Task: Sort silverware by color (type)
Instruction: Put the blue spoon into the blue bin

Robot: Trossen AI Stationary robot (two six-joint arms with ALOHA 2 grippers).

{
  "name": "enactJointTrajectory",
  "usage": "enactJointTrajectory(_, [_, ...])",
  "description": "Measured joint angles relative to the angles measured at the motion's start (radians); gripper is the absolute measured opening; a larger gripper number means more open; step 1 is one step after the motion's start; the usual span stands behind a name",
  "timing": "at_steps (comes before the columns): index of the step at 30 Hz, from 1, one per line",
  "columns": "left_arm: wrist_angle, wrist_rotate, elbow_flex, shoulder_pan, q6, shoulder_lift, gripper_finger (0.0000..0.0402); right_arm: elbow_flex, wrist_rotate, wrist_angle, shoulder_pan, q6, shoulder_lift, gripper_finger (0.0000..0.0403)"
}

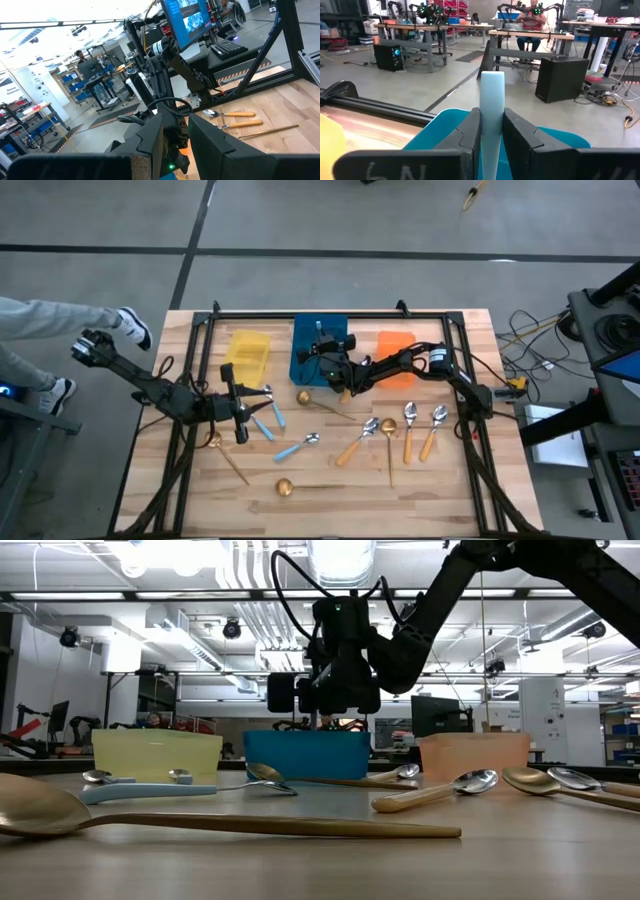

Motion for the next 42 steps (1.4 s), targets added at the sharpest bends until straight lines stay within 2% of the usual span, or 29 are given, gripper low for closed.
enactJointTrajectory(16, [0.000,0.000,0.000,0.000,0.000,0.000,0.0075,0.001,0.008,-0.028,0.006,-0.027,0.000,0.0054])
enactJointTrajectory(27, [0.000,0.000,0.000,0.000,0.000,0.000,0.0075,0.001,0.004,-0.061,0.023,0.090,-0.002,0.0055])
enactJointTrajectory(42, [0.000,0.000,0.000,0.000,0.000,0.002,0.0075,0.003,0.011,-0.110,0.037,0.121,-0.004,0.0055])
